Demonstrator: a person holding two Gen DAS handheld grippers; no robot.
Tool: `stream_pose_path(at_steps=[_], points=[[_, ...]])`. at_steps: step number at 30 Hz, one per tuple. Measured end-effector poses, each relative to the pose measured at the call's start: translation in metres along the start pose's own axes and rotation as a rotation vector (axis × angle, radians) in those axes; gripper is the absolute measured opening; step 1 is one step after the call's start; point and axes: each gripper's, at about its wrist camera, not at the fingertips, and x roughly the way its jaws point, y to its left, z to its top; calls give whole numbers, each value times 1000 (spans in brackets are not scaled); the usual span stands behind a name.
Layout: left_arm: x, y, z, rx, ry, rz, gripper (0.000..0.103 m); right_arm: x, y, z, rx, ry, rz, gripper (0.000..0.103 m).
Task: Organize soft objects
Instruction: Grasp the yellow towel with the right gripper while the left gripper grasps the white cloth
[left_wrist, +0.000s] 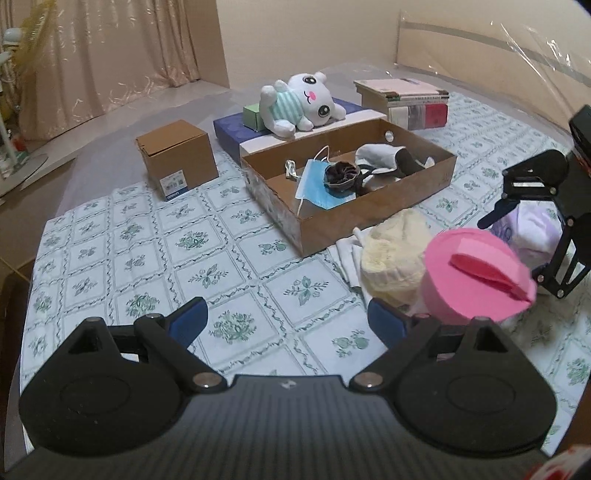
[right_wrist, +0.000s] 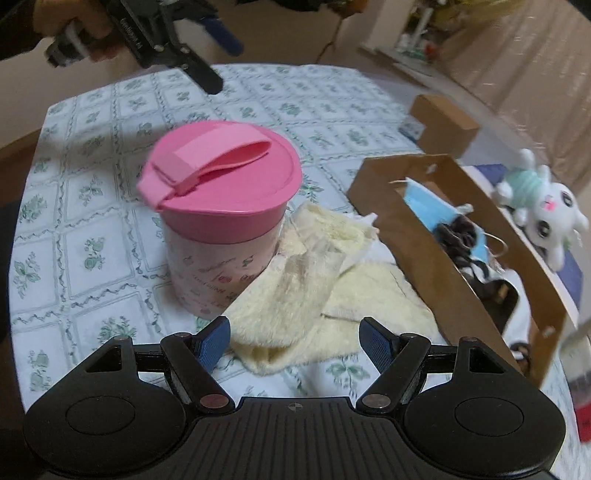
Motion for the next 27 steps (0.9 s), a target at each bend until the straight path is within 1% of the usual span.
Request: stream_pose_path(at_steps=[4, 6, 8, 11, 16, 19, 20, 21, 22, 23, 24, 25, 26, 27], points=[[18, 7, 3, 23, 6, -27, 92, 23, -6, 7, -108, 40, 43, 77], [27, 9, 5, 36, 8, -38, 92, 32, -8, 11, -171, 51, 60, 80], [35, 11, 5, 42, 11, -46, 92, 41, -12, 13, -212, 52, 63, 87], [48, 16, 4, 44, 17, -56, 92, 53, -20, 15, -259, 54, 77, 88], [65, 21, 0, 54, 31, -72, 92, 71, -28, 16, -345, 40, 125, 88], [71, 23, -2, 58, 33, -83, 92, 78, -34, 19, -346, 34, 159, 87], [73, 23, -1, 60, 33, -88, 92, 79, -35, 20, -341, 32, 168, 83], [75, 23, -1, 63, 35, -94, 92, 80, -37, 20, -337, 36, 184, 77], [77, 22, -1, 68, 37, -100, 92, 79, -36, 20, -333, 39, 195, 59], [78, 21, 0, 76, 39, -106, 92, 78, -36, 20, -325, 39, 201, 47], [80, 20, 1, 85, 43, -114, 92, 76, -36, 18, -316, 40, 204, 41], [82, 19, 3, 92, 46, -122, 92, 75, -35, 17, -310, 41, 204, 28], [84, 18, 5, 100, 50, -132, 91, 72, -34, 15, -300, 42, 199, 22], [86, 16, 7, 109, 54, -142, 91, 70, -34, 14, -282, 42, 191, 21]])
